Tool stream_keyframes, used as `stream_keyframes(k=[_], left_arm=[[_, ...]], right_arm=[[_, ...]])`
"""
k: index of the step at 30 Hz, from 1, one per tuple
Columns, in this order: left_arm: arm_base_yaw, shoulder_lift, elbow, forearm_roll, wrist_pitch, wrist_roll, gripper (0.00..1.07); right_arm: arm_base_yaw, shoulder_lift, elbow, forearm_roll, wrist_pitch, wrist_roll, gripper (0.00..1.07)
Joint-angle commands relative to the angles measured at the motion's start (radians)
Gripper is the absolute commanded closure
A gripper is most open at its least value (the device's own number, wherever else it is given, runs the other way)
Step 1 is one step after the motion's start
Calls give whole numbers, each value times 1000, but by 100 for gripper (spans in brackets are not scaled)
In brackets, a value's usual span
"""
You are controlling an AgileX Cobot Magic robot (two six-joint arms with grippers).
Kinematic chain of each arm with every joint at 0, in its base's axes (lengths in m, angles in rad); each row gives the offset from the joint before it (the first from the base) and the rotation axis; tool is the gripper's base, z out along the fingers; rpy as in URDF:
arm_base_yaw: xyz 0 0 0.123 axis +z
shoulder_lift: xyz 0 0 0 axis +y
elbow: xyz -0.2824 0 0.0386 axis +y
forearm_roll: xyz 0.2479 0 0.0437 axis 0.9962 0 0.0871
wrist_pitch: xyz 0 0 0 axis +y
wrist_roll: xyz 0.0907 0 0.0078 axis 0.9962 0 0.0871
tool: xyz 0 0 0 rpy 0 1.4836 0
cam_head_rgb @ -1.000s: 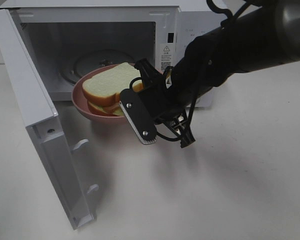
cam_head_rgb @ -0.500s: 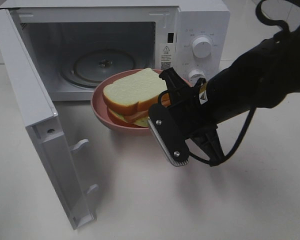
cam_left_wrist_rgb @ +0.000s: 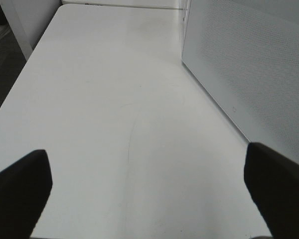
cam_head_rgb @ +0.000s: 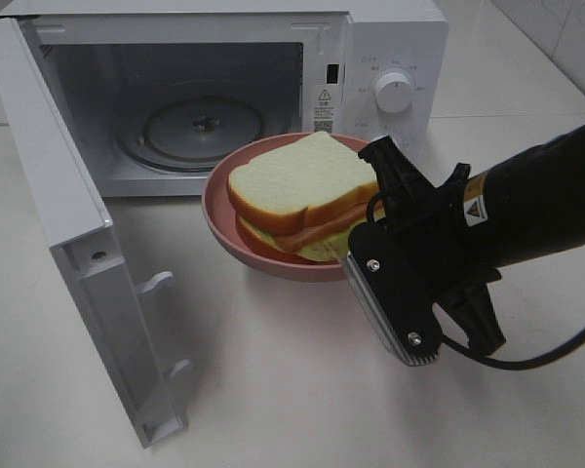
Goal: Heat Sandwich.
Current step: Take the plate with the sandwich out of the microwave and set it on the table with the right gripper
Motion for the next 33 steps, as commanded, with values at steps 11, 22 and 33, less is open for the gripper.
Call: stream_keyframes(k=[11, 22, 33], left_arm=[[1, -9, 1, 1, -9, 0, 7], [1, -9, 1, 1, -9, 0, 7], [1, -9, 1, 1, -9, 0, 7]], right_arm=[[-6, -194, 105, -7, 72, 11, 107], [-6, -354, 174, -14, 157, 16, 107], [-6, -445, 191, -144, 234, 175, 107]])
